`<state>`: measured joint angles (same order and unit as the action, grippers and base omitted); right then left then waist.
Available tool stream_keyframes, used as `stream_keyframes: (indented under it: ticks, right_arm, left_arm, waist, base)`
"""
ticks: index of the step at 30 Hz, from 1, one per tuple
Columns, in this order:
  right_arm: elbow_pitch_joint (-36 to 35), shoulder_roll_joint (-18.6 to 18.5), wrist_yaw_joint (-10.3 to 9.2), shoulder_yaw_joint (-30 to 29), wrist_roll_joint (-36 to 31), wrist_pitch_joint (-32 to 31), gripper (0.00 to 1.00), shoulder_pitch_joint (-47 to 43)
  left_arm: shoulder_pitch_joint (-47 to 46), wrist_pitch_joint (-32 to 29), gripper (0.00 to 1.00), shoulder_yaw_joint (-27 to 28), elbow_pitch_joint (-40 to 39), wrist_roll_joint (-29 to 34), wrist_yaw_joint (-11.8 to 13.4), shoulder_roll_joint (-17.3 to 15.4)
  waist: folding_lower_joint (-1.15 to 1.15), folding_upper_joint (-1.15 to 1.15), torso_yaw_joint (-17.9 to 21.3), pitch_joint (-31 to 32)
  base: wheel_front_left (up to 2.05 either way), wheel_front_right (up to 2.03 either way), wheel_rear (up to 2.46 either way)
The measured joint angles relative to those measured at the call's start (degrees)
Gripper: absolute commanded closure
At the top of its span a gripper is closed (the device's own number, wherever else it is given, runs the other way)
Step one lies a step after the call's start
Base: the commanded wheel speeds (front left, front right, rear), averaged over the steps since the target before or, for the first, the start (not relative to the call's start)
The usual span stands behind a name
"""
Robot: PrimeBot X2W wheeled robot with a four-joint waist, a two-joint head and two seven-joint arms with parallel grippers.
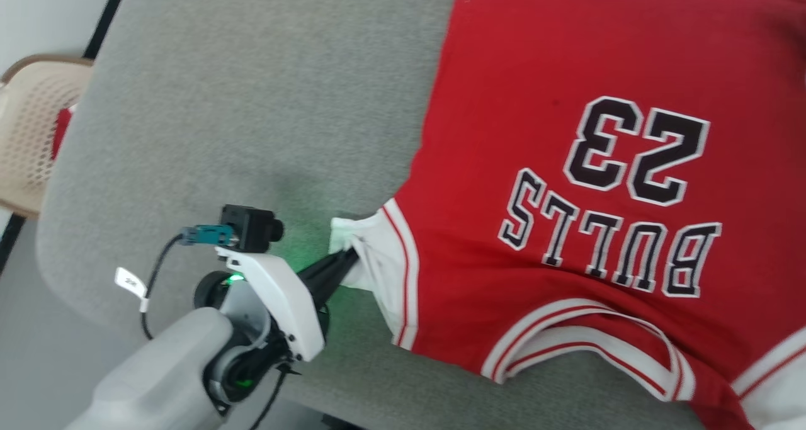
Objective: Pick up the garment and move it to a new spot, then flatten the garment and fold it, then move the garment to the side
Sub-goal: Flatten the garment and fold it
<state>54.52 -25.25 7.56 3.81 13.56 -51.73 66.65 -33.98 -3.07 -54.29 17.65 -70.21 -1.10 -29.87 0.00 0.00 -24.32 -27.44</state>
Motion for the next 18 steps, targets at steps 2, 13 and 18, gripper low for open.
stream_keyframes:
  ticks: [2, 13, 18]
  right_arm:
    - [-2.0, 0.5, -0.01, 2.1, 2.3, 0.8, 1.00, -1.2]
    - [-21.5, -3.2, -0.01, 13.5, 16.7, -2.4, 1.00, -11.7]
    - [-34.1, -6.2, -0.01, 14.9, 22.1, -6.0, 1.00, -20.3]
  left_arm:
    - [0.1, 0.1, 1.00, 0.6, 0.5, -0.4, 0.0, -1.1]
    - [0.9, 0.9, 1.00, 2.8, 0.6, -0.9, 1.7, -6.0]
    - [1.9, 0.9, 1.00, 3.7, -0.6, -1.4, 2.9, -8.5]
  waist:
    - [0.00, 0.00, 1.7, 0.7]
    - [0.00, 0.00, 9.9, 3.9]
    - [0.00, 0.00, 13.8, 5.3]
  base:
    - [0.00, 0.00, 0.00]
    - [0.00, 0.00, 0.00]
    - [0.00, 0.00, 0.00]
